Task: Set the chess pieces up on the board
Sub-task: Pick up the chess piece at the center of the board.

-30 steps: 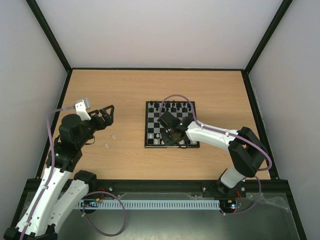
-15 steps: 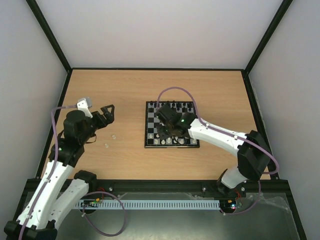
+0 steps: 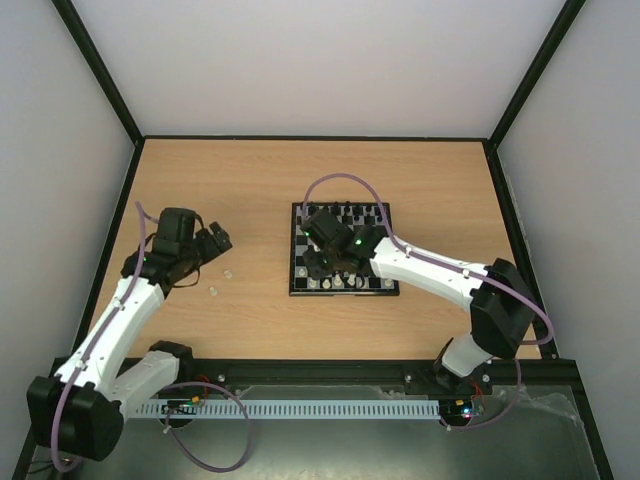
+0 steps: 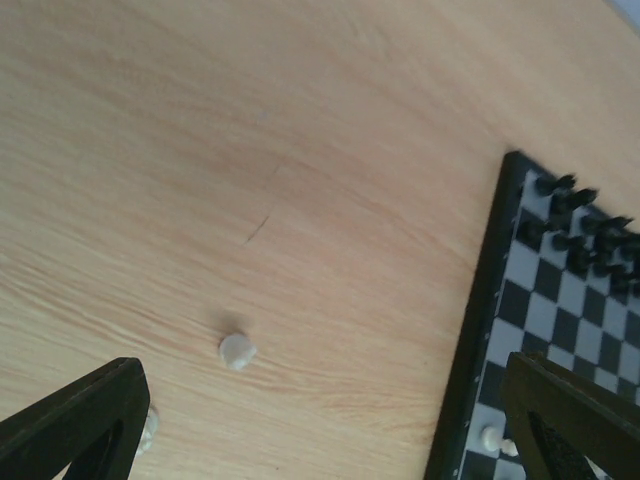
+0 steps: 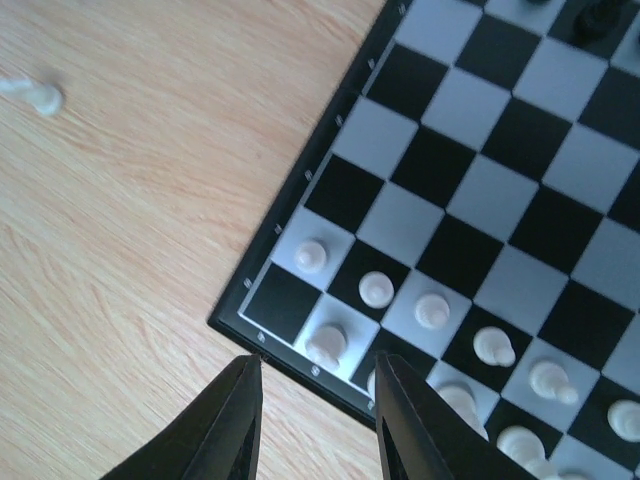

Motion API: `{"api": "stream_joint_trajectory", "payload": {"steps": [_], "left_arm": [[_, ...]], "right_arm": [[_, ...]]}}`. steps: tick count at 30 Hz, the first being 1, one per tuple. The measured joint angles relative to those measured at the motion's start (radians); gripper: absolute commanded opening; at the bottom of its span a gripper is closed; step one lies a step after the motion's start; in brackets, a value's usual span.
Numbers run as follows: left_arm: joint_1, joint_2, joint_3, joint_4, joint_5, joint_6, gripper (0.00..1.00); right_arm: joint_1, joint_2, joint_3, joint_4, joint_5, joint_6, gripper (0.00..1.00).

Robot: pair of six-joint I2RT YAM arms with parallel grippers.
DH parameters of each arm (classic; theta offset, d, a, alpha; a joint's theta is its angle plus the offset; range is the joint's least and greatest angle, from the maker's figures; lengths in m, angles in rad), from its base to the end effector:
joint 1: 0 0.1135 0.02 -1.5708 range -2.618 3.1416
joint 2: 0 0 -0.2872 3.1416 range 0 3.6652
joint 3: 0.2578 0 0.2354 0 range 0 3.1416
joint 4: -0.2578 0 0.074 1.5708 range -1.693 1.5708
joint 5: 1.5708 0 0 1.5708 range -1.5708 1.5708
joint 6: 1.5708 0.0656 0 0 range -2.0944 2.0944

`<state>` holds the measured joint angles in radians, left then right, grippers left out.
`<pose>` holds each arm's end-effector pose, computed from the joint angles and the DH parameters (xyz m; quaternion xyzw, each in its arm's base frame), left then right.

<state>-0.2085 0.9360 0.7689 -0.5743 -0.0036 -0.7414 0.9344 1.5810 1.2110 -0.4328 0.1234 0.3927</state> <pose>0.1831 -0.0385 0.2718 -0.2417 0.8827 -0.1828 0.3591 0.2166 0.2795 0.2743 -0.2253 0.8979 0.1853 0.3298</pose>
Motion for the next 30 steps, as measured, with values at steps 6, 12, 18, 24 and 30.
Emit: {"api": "stream_joint_trajectory", "payload": {"steps": [6, 12, 18, 24, 30], "left_arm": [[-0.042, 0.125, -0.065, 0.012, 0.036, 0.006, 0.86], [-0.166, 0.322, -0.068, 0.01, 0.037, 0.011, 0.82], [-0.241, 0.391, -0.01, -0.009, 0.005, -0.004, 0.89], [-0.248, 0.238, 0.074, -0.041, -0.055, 0.009, 0.99], [-0.248, 0.013, 0.115, -0.069, -0.111, -0.012, 0.99]], "right_arm": [[-0.006, -0.073, -0.122, 0.014, -0.011, -0.002, 0.33], [-0.018, -0.149, -0.179, 0.039, -0.05, -0.004, 0.33], [-0.023, -0.162, -0.197, 0.071, -0.084, -0.004, 0.33], [-0.024, -0.159, -0.201, 0.082, -0.138, -0.008, 0.32], [-0.011, -0.021, -0.088, 0.104, -0.229, -0.027, 0.32]]}}
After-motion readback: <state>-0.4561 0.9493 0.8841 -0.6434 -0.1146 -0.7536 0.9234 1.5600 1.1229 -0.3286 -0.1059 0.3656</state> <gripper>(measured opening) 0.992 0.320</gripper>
